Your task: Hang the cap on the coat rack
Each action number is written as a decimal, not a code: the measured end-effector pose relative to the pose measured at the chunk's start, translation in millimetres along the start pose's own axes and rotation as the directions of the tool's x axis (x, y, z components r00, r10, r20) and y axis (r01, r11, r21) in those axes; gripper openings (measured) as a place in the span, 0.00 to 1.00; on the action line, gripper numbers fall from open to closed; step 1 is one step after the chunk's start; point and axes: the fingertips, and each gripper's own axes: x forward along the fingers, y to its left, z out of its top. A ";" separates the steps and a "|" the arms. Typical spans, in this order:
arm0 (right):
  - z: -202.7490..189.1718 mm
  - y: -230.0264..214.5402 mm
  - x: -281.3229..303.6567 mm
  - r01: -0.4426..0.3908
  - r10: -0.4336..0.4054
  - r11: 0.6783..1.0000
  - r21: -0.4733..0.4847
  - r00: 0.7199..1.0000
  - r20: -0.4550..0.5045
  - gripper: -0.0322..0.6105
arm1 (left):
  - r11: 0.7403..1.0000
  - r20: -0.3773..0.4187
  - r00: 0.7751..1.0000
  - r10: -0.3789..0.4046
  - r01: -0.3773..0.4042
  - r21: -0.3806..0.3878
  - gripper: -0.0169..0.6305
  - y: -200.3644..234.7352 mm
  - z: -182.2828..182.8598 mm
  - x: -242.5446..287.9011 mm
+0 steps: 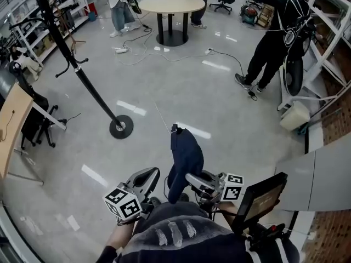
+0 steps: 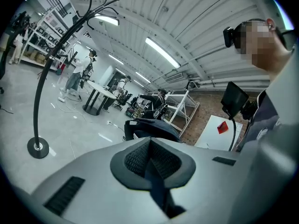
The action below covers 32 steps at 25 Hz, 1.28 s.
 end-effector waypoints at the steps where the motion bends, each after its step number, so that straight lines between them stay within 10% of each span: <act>1: 1.7 -3.3 -4.2 0.004 -0.004 1.000 0.004 1.000 -0.002 0.13 | 1.000 -0.005 1.000 0.002 -0.002 0.002 0.04 -2.5 -1.5 4.4; 10: -4.6 -23.9 11.1 -0.067 0.072 0.996 0.063 0.994 -0.083 0.13 | 0.995 -0.009 0.996 0.092 -0.091 0.036 0.04 3.1 -4.5 -4.5; 32: 19.1 -21.5 177.0 0.013 -0.059 0.948 -0.318 0.989 -0.135 0.13 | 0.998 0.171 0.984 0.053 -0.057 0.014 0.04 149.1 92.6 -106.3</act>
